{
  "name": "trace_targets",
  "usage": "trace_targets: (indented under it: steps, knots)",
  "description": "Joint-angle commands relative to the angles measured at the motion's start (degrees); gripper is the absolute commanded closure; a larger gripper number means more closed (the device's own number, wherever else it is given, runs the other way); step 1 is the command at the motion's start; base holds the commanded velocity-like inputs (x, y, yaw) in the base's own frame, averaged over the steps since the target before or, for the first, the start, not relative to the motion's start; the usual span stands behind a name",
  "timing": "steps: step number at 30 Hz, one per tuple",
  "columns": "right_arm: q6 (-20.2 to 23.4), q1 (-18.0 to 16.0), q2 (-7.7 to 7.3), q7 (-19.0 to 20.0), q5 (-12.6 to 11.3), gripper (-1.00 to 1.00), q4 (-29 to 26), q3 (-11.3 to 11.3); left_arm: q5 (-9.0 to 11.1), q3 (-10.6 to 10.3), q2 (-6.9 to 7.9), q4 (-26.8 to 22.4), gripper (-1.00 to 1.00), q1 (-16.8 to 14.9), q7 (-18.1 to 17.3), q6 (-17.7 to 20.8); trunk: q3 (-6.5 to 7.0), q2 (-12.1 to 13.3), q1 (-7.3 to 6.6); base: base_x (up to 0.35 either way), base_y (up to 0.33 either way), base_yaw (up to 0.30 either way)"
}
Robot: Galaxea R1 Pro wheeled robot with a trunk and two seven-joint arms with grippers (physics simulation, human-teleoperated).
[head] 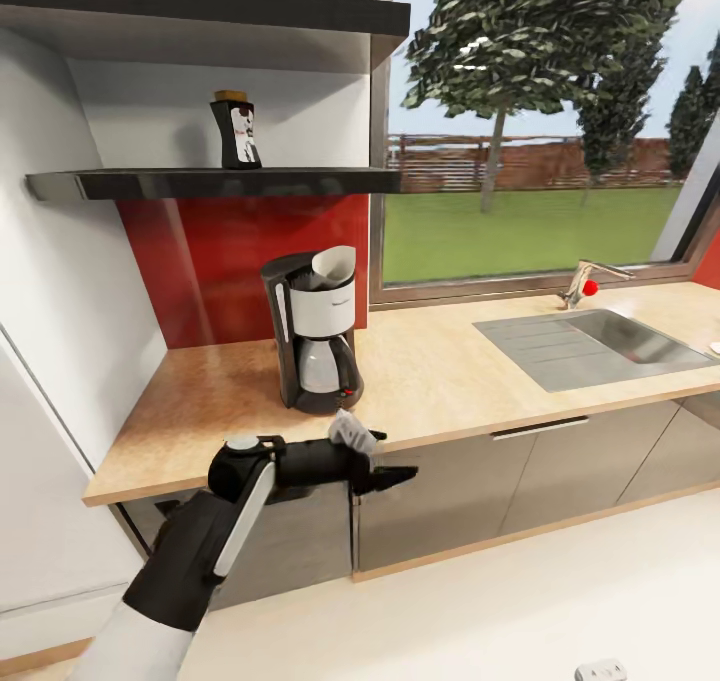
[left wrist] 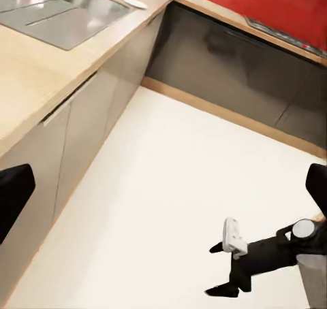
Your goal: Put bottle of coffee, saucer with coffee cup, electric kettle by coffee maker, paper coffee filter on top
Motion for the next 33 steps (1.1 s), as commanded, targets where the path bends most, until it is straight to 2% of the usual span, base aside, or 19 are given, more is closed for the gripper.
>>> trace_targets:
  steps: [1, 3, 5, 7, 10, 11, 15, 16, 17, 18, 21, 23, 26, 27, 29, 30, 31, 32, 33]
  knots:
    - [-0.2, -0.1, 0.01, 0.3, 0.6, -1.0, 0.0, -0.5, 0.3, 0.0, -0.97, 0.0, -1.0, -2.0, 0.0, 2.1, -0.14, -0.1, 0.03, 0.0, 0.0, 0.0]
    - [-0.2, -0.1, 0.01, 0.3, 0.6, -1.0, -0.1, -0.5, 0.5, 0.0, -2.2, 0.1, -1.0, -4.5, -0.1, 4.3, -0.14, -0.1, 0.03, 0.0, 0.0, 0.0]
    - [-0.2, -0.1, 0.01, 0.3, 0.7, -1.0, -0.1, -0.4, 2.6, 0.1, -3.94, 0.4, -1.0, -11.2, -0.1, 8.6, -0.14, -0.1, 0.03, 0.0, 0.0, 0.0]
    - [-0.2, -0.1, 0.01, 0.3, 0.8, -1.0, -0.1, -0.4, 5.2, 0.1, -4.55, 0.6, -1.0, -15.2, 0.0, 11.2, -0.14, -0.1, 0.03, 0.0, 0.0, 0.0]
    - [-0.2, -0.1, -0.14, -0.5, 0.8, -1.0, -0.1, -0.5, 7.9, 0.2, -4.91, 1.3, -1.0, -20.1, 0.2, 14.0, -0.14, -0.1, 0.03, 0.0, 0.0, 0.0]
    - [0.0, -0.1, -0.36, -4.2, 0.8, -1.0, -0.2, -0.5, 9.0, 0.4, -5.03, 1.9, -1.0, -24.0, 0.3, 15.1, -0.14, -0.1, 0.03, 0.0, 0.0, 0.0]
    - [3.3, 0.1, -0.16, -16.5, 0.9, -1.0, 2.0, -0.3, 10.7, 1.2, -5.1, 4.8, -1.0, -30.9, 0.4, 16.6, -0.14, -0.1, 0.03, 0.0, 0.0, 0.0]
    - [5.6, 0.1, -0.15, -20.2, 0.8, -1.0, 4.2, -0.4, 12.5, 1.8, -5.11, 6.7, -1.0, -33.5, 0.4, 17.0, -0.14, -0.1, 0.03, 0.0, 0.0, 0.0]
    - [7.1, 0.2, -0.14, -22.2, 0.9, -1.0, 6.1, -0.3, 14.8, 2.3, -5.09, 8.9, -1.0, -35.9, 0.4, 17.2, -0.14, -0.1, 0.03, 0.0, 0.0, 0.0]
    - [7.7, 0.4, -0.1, -22.9, 0.9, -1.0, 7.2, -0.2, 16.1, 2.8, -5.07, 10.4, -1.0, -37.4, 0.5, 17.3, -0.14, -0.1, 0.03, 0.0, 0.0, 0.0]
    - [8.4, 1.2, 0.43, -24.0, 3.0, -1.0, 9.3, 0.0, 18.4, 5.0, -5.04, 15.4, -1.0, -42.8, 0.8, 17.4, -0.14, -0.1, 0.03, 0.0, 0.0, 0.0]
    - [8.5, 1.6, 1.28, -24.6, 7.0, -1.0, 9.8, 0.1, 19.1, 8.2, -5.03, 20.8, -1.0, -50.1, 1.0, 17.4, -0.14, -0.1, 0.03, 0.0, 0.0, 0.0]
    - [8.5, 1.8, 1.57, -24.7, 8.5, -1.0, 9.9, 0.1, 19.1, 9.1, -4.92, 25.8, -1.0, -56.1, 1.3, 17.4, -0.14, -0.1, 0.03, 0.0, 0.0, 0.0]
    - [8.5, 1.8, 1.64, -24.7, 8.8, -1.0, 9.9, 0.1, 19.0, 9.2, -4.74, 28.5, -1.0, -58.6, 2.4, 17.4, -0.14, -0.1, 0.03, 0.0, 0.0, 0.0]
    - [8.4, 1.9, 1.79, -24.6, 9.0, -1.0, 10.0, 0.1, 18.9, 9.3, -4.21, 30.7, -1.0, -61.3, 6.0, 17.3, -0.14, -0.1, 0.03, 0.0, 0.0, 0.0]
    - [8.4, 1.9, 2.02, -24.6, 9.1, -1.0, 10.0, 0.1, 18.8, 9.4, -3.28, 31.3, -1.0, -62.9, 10.1, 17.2, -0.14, -0.1, 0.03, 0.0, 0.0, 0.0]
    - [8.4, 1.9, 2.08, -24.6, 9.1, -1.0, 10.0, 0.1, 18.8, 9.5, -2.84, 31.3, -1.0, -63.3, 11.6, 17.2, -0.14, -0.1, 0.03, 0.0, 0.0, 0.0]
    - [8.4, 1.9, 2.19, -24.6, 9.1, -1.0, 9.9, 0.1, 18.6, 9.6, -1.91, 31.1, -1.0, -64.1, 14.7, 17.2, -0.14, -0.1, 0.03, 0.0, 0.0, 0.0]
    - [8.4, 1.9, 2.3, -24.6, 9.1, -1.0, 9.9, 0.1, 18.5, 9.6, -0.37, 30.2, -1.0, -65.3, 19.2, 17.2, -0.14, -0.1, 0.03, 0.0, 0.0, 0.0]
